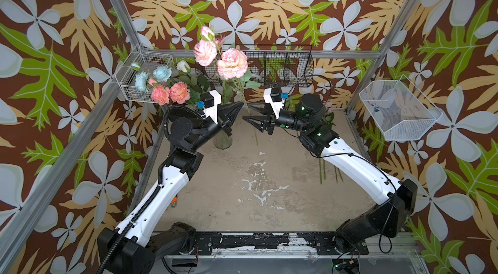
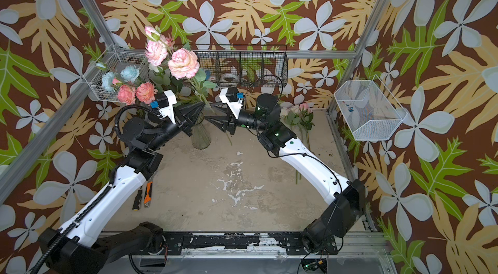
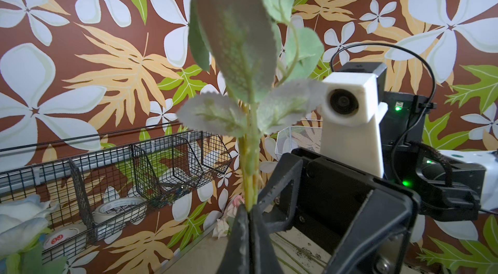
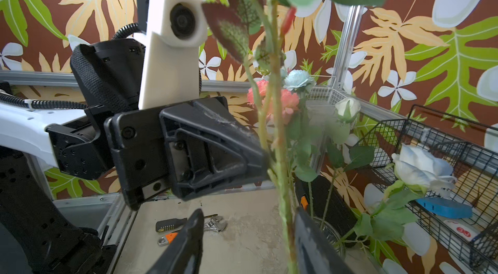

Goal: Pick out pink flowers from the vase
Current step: Place the flower at the center of the board.

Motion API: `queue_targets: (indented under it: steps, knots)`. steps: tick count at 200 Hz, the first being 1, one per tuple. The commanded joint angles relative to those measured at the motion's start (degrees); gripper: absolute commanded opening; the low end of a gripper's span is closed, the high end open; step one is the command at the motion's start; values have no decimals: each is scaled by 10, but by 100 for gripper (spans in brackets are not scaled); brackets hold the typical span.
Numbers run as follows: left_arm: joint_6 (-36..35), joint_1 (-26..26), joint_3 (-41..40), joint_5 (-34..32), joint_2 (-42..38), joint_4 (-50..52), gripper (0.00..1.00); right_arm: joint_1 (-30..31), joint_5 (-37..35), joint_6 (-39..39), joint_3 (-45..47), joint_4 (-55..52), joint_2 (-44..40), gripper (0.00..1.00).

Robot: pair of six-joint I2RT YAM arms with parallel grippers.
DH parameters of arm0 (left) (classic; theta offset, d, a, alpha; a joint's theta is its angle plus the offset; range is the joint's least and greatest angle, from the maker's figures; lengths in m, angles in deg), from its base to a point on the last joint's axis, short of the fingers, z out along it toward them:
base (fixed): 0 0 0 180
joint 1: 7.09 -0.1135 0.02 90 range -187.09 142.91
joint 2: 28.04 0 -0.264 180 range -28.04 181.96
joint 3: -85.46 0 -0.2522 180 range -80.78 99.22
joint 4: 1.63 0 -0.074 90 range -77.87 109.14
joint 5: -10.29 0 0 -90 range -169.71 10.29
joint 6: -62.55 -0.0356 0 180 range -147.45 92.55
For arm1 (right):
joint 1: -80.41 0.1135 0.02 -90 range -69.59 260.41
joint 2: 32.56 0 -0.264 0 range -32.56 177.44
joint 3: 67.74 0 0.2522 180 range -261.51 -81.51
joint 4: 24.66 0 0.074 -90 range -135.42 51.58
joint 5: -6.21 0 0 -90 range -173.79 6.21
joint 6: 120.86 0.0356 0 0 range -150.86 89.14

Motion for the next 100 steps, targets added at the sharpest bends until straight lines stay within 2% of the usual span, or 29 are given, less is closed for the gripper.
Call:
queue_targets:
  steps: [1,58,100]
  knots:
    - [13,6,-6,-4,-6,-29,0,8,1,-2,-2,17,7,52]
    - [16,12,-29,-10,-24,-31,0,12,-25,-3,-2,15,9,23]
    - [16,12,-44,-18,-30,-39,0,12,-42,6,4,19,5,9]
